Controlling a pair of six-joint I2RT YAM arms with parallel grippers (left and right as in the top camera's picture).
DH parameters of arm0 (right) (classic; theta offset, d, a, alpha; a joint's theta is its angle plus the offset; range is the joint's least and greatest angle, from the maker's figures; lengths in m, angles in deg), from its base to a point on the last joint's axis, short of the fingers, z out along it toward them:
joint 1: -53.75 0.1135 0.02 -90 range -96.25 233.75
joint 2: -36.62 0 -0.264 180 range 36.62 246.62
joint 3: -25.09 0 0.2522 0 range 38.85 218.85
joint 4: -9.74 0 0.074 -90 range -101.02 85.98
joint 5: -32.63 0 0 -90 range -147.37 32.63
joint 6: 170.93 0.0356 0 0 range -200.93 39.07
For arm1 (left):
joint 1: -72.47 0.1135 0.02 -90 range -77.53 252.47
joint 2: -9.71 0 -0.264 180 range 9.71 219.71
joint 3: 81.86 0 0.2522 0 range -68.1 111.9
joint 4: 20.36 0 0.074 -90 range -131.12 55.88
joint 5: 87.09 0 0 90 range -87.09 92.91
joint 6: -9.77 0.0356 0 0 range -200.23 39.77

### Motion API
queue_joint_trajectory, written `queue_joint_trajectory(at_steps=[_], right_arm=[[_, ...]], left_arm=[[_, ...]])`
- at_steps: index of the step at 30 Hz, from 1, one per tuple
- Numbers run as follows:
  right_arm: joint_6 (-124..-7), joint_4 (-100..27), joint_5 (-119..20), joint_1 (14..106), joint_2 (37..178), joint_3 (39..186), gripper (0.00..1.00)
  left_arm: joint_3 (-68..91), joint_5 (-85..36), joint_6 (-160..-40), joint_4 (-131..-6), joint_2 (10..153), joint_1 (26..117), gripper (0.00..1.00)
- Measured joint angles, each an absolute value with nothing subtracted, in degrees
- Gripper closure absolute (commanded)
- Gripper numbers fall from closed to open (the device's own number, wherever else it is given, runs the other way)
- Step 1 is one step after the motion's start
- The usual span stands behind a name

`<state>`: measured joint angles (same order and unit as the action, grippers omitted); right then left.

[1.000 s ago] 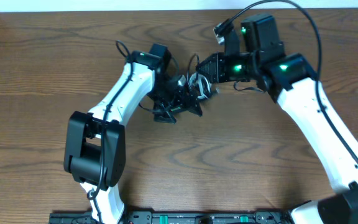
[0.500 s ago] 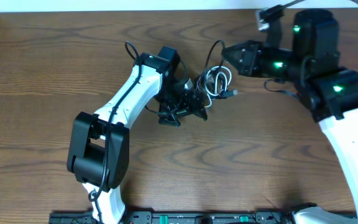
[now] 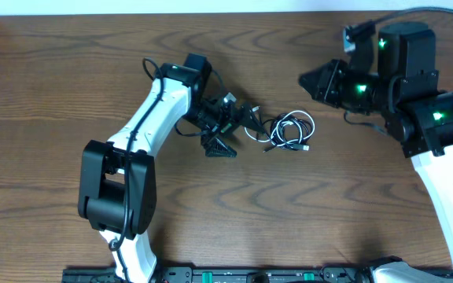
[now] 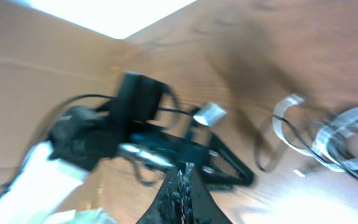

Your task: Untangle cables

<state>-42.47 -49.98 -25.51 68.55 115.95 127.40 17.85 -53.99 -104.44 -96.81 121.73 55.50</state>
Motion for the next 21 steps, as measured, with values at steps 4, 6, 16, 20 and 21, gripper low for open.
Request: queue_joint_trajectory(at_steps=[4, 6, 16, 20, 21], right_arm=[[-43.26, -50.04, -23.63, 68.6, 115.95, 127.4, 0.57], [-43.93, -55.01, -27.94, 68.6, 115.97, 127.62, 0.48], [-44.81, -66.07, -42.85, 68.6, 117.88, 127.62, 0.25], [-45.14, -66.55, -43.79, 68.6, 119.97, 127.62, 0.23], [-45.29, -66.85, -43.92, 68.6, 120.45, 127.62, 0.23]], left_arm=[[17.85, -53.75, -104.17, -97.47, 121.73, 55.24, 0.02], [17.85, -51.46, -104.17, -98.08, 121.73, 54.8, 0.02], [17.81, -38.26, -106.71, -93.16, 121.73, 54.03, 0.02], [17.81, -37.67, -108.74, -91.02, 121.73, 51.48, 0.02], [17.81, -37.69, -108.7, -90.54, 121.73, 50.71, 0.02]])
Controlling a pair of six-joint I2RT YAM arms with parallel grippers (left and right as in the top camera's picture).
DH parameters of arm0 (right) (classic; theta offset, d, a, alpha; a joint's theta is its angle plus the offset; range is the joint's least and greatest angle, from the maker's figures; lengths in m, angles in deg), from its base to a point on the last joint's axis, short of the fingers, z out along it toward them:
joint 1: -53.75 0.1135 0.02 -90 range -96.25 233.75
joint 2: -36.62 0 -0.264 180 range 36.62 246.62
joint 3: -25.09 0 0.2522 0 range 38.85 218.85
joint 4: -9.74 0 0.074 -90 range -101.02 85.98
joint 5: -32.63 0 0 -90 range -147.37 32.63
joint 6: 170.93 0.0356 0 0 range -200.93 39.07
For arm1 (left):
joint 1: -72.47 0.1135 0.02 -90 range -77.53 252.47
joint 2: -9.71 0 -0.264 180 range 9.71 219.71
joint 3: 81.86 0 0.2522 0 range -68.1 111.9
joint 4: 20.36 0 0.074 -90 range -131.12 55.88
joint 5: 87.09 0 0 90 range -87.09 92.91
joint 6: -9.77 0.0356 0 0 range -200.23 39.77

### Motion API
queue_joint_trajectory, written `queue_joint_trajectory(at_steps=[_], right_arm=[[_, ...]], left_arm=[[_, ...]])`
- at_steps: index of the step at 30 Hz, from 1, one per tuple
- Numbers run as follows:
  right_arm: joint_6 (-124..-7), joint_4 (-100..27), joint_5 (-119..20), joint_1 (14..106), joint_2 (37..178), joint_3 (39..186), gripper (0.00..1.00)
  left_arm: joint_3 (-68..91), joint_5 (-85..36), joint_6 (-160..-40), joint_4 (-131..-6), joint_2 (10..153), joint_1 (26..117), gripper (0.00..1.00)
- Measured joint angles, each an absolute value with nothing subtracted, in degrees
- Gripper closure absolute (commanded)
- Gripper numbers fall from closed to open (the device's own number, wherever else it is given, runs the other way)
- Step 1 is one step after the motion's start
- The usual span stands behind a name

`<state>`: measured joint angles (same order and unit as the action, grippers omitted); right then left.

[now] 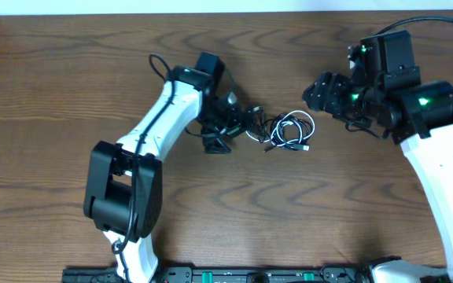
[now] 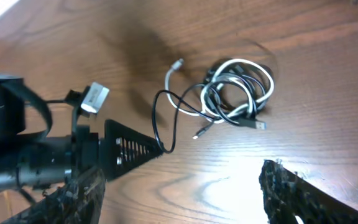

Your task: Untangle cables

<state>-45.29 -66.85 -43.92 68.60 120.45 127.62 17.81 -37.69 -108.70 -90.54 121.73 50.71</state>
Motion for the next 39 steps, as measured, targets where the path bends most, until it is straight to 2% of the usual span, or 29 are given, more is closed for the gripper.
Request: queue_joint_trajectory(at_steps=[7, 14, 18, 21, 29, 31, 33, 34, 36, 38, 39], right_arm=[[-49.7, -69.19, -42.67, 68.6, 124.3, 127.62, 0.11], [-53.64, -70.85, -41.1, 68.6, 127.25, 127.62, 0.01], [-54.42, -70.02, -40.64, 68.6, 128.3, 127.62, 0.01], [-54.42, -69.34, -40.44, 68.6, 128.76, 127.6, 0.01], [-54.45, -69.56, -40.35, 68.6, 128.85, 127.62, 0.01], [-54.69, -70.39, -40.33, 68.6, 128.85, 127.62, 0.01], [-55.34, -70.87, -40.27, 68.6, 128.85, 127.62, 0.01], [-55.63, -70.96, -40.27, 68.6, 128.85, 127.62, 0.01], [-56.0, -71.0, -40.24, 68.6, 128.85, 127.62, 0.01], [-56.2, -71.03, -40.24, 68.6, 128.85, 127.62, 0.01], [-56.24, -71.0, -40.24, 68.6, 128.85, 127.62, 0.01]], left_arm=[[17.81, -40.07, -107.17, -89.77, 121.73, 49.27, 0.02], [17.83, -56.2, -96.28, -89.93, 121.73, 56.53, 0.02], [17.83, -59.33, -93.25, -90.02, 121.73, 57.57, 0.02], [17.81, -56.88, -92.94, -89.69, 121.73, 55.67, 0.02], [17.83, -41.14, -100.98, -83.26, 121.73, 47.7, 0.03], [17.83, -39.7, -101.83, -81.75, 121.73, 46.38, 0.28], [17.83, -38.41, -102.73, -81.01, 121.73, 45.6, 0.47], [17.83, -37.82, -103.15, -80.84, 121.73, 45.44, 0.55], [17.83, -36.33, -103.43, -80.73, 121.73, 45.4, 0.62], [17.83, -34.93, -104.02, -80.7, 121.73, 45.44, 0.75], [17.83, -34.48, -104.09, -80.7, 121.73, 45.44, 0.86]])
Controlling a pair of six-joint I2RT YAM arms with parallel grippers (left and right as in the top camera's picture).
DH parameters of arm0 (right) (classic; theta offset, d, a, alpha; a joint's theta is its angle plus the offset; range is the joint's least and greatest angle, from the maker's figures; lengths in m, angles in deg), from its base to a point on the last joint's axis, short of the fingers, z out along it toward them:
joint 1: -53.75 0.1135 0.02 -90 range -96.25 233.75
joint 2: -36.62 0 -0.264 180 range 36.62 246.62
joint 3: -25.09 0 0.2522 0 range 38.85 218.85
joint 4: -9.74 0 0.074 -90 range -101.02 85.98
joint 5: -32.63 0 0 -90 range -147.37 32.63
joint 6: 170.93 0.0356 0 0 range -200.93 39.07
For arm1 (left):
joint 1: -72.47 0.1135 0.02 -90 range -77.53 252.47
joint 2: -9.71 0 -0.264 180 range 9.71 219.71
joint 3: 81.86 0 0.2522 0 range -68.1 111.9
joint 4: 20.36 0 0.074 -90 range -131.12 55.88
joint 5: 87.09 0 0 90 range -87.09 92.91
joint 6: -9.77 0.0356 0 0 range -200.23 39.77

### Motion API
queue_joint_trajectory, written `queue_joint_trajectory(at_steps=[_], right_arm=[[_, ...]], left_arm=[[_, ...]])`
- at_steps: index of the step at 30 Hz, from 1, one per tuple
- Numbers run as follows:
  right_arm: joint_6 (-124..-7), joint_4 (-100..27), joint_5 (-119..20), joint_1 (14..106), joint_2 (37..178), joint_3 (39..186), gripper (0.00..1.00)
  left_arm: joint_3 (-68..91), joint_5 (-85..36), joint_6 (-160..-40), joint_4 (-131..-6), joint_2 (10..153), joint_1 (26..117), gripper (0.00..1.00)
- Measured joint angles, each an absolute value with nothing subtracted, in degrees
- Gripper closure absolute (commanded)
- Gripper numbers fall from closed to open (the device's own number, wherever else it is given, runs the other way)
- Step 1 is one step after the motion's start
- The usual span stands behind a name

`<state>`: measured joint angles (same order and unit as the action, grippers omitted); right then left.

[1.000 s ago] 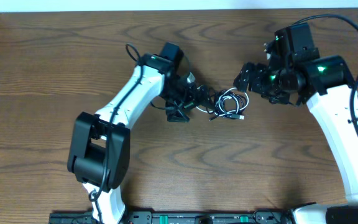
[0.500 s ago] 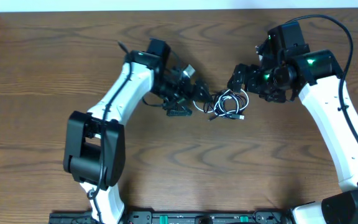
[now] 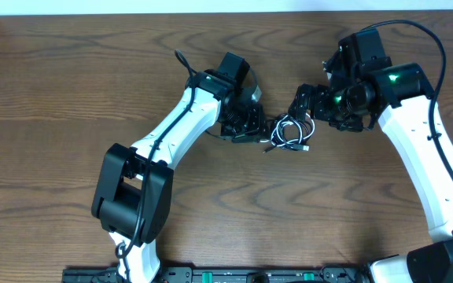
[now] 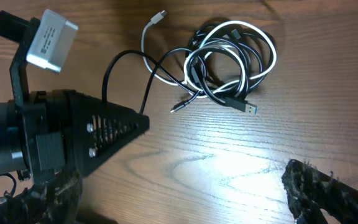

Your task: Untangle cables

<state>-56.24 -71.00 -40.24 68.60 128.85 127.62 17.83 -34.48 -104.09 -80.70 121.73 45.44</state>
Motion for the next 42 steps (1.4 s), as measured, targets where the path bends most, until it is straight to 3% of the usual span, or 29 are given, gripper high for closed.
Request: queue_joint_trajectory(at_steps=[1, 16, 28, 42], right_arm=[[-56.28, -71.03, -40.24, 68.6, 128.85, 127.62, 0.01], [-56.39, -72.05, -41.36, 68.6, 128.85, 127.6, 0.01], [-52.96, -67.9, -45.62, 68.6, 128.85, 125.24, 0.01], [-58.38, -55.33, -16.84, 70.61, 128.93, 119.29, 0.01]], left_arm=[[17.83, -33.99, -104.24, -80.66, 121.73, 45.47, 0.92], [18.94, -38.04, -107.67, -81.69, 120.2, 45.75, 0.93], [21.11, -40.49, -115.12, -70.87, 96.18, 45.77, 0.93], [21.19, -38.5, -121.33, -66.93, 91.31, 45.77, 0.93]])
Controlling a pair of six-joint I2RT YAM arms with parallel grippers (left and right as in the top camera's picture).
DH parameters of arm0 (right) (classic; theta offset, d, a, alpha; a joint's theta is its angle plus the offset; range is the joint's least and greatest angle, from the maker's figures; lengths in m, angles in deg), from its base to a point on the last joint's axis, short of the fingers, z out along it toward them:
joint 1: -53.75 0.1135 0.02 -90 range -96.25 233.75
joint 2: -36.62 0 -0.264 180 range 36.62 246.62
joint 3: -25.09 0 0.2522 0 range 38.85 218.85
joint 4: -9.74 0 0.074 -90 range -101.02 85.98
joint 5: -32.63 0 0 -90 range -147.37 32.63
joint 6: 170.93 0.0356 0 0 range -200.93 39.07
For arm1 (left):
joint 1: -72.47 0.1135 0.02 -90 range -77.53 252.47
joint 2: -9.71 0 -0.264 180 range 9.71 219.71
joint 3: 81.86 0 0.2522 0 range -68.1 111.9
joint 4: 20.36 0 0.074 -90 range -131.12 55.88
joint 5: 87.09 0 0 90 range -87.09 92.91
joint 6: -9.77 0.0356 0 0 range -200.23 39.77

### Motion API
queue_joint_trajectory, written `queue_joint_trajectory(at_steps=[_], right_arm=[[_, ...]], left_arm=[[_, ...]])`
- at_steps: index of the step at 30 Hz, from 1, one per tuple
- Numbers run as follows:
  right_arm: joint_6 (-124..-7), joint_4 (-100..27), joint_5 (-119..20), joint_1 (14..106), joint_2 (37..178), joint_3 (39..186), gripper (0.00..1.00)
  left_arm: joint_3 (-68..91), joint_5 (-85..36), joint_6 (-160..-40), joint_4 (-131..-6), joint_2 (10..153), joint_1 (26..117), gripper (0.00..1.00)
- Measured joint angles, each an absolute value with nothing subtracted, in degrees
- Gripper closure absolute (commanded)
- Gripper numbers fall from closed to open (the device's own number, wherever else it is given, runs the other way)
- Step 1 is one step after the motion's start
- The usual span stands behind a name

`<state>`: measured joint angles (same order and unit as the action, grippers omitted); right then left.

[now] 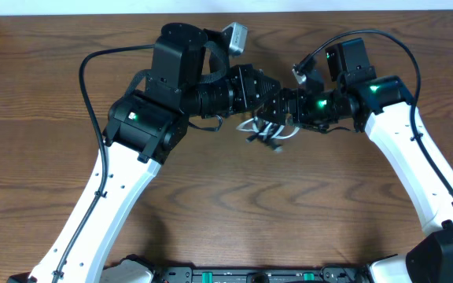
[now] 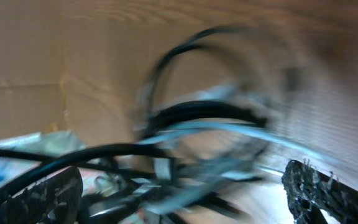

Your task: Untangle cables

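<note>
The tangle of black and white cables (image 1: 267,130) lies on the wooden table (image 1: 46,102) just below where both arms meet. My left gripper (image 1: 272,96) reaches in from the left, right above the tangle; its jaws are a dark mass there. My right gripper (image 1: 287,108) comes in from the right, almost touching the left one. The right wrist view is blurred: the right gripper (image 2: 182,199) stands open, its fingers (image 2: 39,199) wide apart, with black and white cable loops (image 2: 204,118) close between and beyond them.
The left arm's own black supply cable (image 1: 89,71) loops over the table at the left. A pale wall strip (image 1: 93,6) runs along the far edge. A black rail (image 1: 250,275) lines the front edge.
The left arm has risen high and now reaches across from the left. The right gripper has moved left and down onto the tangle, which now fills its blurred view.
First the left gripper lay left of the tangle and the right gripper was held far off at the right, shut. Then the right gripper stood open and nearer. Both then flanked the tangle closely. Now they meet directly over it.
</note>
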<state>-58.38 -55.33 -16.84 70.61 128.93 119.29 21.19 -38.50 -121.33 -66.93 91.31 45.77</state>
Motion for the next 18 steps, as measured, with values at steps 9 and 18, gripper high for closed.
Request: queue_joint_trajectory(at_steps=[9, 18], right_arm=[[-55.32, -55.14, -19.48, 72.07, 128.93, 119.29, 0.01], [-46.86, -51.09, -29.67, 76.95, 128.93, 119.25, 0.46]], left_arm=[[21.19, -36.99, -127.98, -66.8, 91.31, 45.77, 0.93], [21.19, -36.79, -131.04, -65.99, 91.31, 45.77, 0.93]])
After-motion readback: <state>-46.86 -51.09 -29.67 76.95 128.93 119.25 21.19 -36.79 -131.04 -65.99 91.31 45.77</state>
